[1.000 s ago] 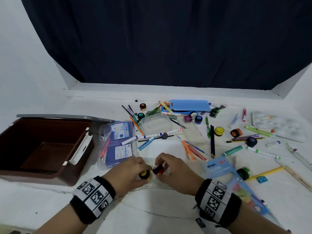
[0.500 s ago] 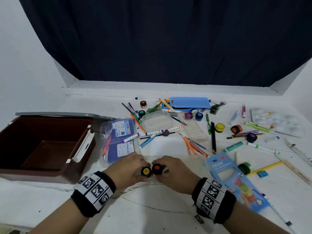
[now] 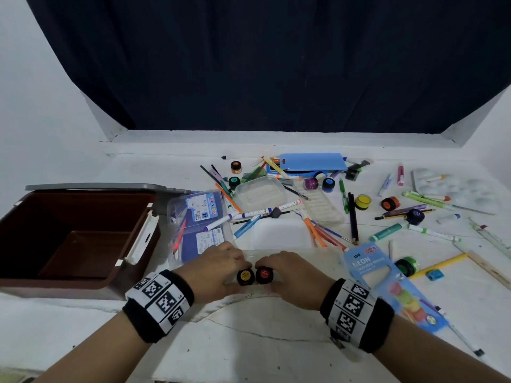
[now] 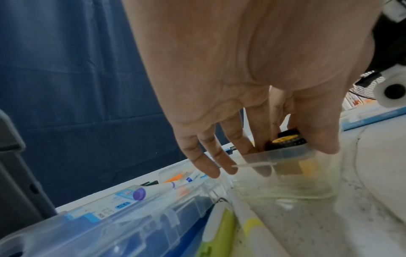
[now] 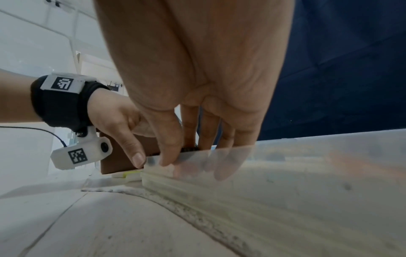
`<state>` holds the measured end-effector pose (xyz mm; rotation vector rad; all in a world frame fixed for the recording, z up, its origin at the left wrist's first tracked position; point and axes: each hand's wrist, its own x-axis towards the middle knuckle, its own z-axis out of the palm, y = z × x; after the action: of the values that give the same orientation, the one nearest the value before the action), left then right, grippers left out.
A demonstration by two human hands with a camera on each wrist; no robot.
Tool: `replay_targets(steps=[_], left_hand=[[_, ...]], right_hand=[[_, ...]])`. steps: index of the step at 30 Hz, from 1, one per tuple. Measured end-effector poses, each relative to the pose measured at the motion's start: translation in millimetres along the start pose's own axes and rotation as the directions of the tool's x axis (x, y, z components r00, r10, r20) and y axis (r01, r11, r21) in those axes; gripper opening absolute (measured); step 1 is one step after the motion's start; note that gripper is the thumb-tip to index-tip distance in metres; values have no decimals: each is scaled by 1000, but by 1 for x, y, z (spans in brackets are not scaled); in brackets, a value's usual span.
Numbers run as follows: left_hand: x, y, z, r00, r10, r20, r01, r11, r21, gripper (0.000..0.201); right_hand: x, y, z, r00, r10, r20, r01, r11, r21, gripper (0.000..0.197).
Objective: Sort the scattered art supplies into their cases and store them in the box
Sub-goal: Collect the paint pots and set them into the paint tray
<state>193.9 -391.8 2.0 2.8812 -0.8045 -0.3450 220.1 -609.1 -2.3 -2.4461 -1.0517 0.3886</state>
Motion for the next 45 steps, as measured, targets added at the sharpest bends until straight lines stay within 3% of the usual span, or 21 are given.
replay_targets(steps=[5,10,14,17,21,27,31,34,37,42,45], left_hand=[[-4,0,9,990,-120,-79,113,989,-99,81],[0,8,10,968,-204,-146,193,977,-86,92],[5,7,9,968,-244,-64,244,970,-21,106],[8,7,7,969,-245,-31,246,969,20,107],[10,9,1,969,-248,12,248,968,29,103],[8,7,0,968,-250,18,251,967,-46,92],[6,7,0,968,-248,41,251,959,-134,100],[6,12,2,967,-253,-18,245,949,-198,103],[6,25,-2,954,-243,-177,170,922,-349,77],[31,63,-17,877,-229,-423,-16,865,-502,44],[56,88,-25,831,-222,-511,-85,857,-509,36]], right_hand=[[-2,1,4,1000,-7,3,7,1000,-8,20],[-1,0,0,999,-3,37,3,1000,-24,23],[-2,-1,1,999,7,53,-6,1000,-16,26],[2,-2,4,1000,-2,29,2,1000,1,19],[4,-6,2,999,22,34,-21,999,-27,26],[5,-8,-2,995,46,84,-42,998,-49,27],[-1,-8,-6,993,67,100,-71,997,36,48],[-12,0,-11,999,42,-1,-41,989,144,52],[-29,16,-24,979,47,-197,-7,980,199,38],[-67,50,-70,858,109,-502,34,963,267,21],[-94,80,-97,828,181,-530,-33,960,277,22]])
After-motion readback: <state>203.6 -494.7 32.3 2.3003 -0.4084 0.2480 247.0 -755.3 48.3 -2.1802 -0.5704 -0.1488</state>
